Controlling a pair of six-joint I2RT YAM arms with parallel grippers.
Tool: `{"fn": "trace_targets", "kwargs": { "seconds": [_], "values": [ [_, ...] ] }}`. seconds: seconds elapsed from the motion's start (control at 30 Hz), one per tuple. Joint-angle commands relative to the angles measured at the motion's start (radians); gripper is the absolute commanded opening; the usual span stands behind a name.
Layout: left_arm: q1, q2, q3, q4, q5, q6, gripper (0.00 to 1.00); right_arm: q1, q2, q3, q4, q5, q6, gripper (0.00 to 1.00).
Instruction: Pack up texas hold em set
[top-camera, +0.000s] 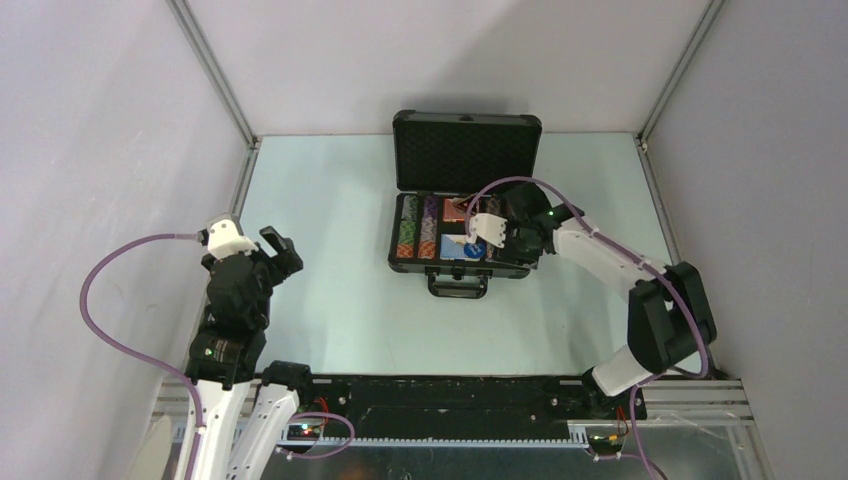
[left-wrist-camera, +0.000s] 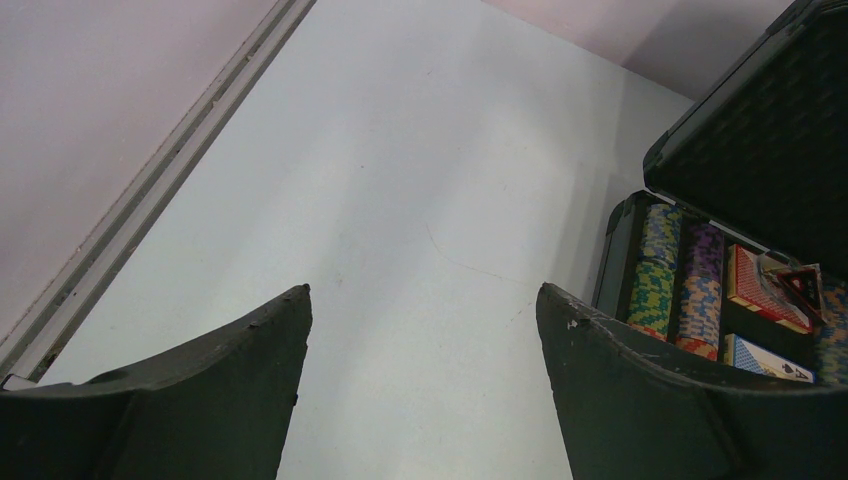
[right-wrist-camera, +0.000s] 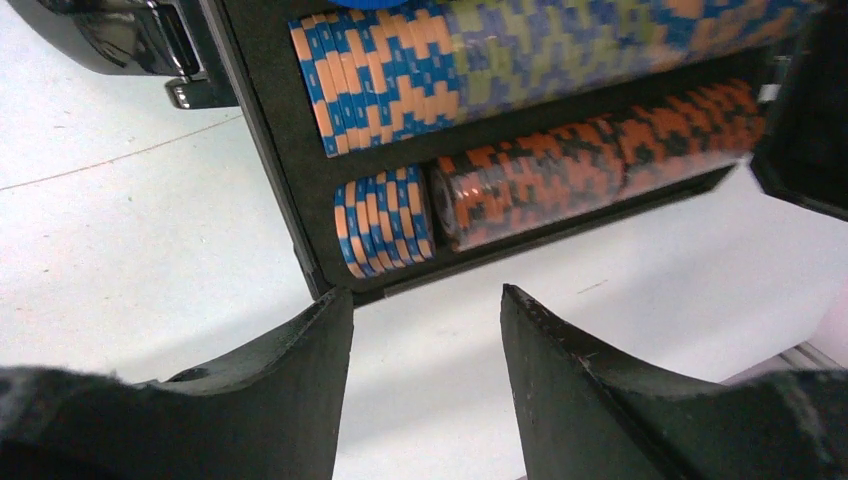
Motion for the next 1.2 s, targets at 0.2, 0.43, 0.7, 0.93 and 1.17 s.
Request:
{"fn": "trace_targets", "kwargs": {
  "seconds": [0.2,0.43,0.7,0.93,1.17],
  "values": [
    [-0.005,0.002,-0.004,0.028,0.002,0.021,0.88,-0.048,-0.283,0.008,0.116,-0.190,0.116,0.60],
    [-0.004,0.009,-0.006,0.028,0.002,0.022,0.88,-0.165,-0.425,-0.051,0.464,-0.393,0.533,0.81],
    [-0.004,0.016,-0.006,0.028,-0.004,0.021,0.88,-0.198,-0.468,-0.066,0.889,-0.301,1.135,0.99],
    [-0.004,0.018,-0.005,0.028,-0.004,0.022,0.88,-0.308,-0.363,-0.015,1.071,-0.463,1.576,1.00],
    [-0.004,0.014,-0.007,0.028,-0.008,0.022,0.88,-0.270,-0.077,0.377,0.593,-0.261,1.476,0.99]
  ]
}}
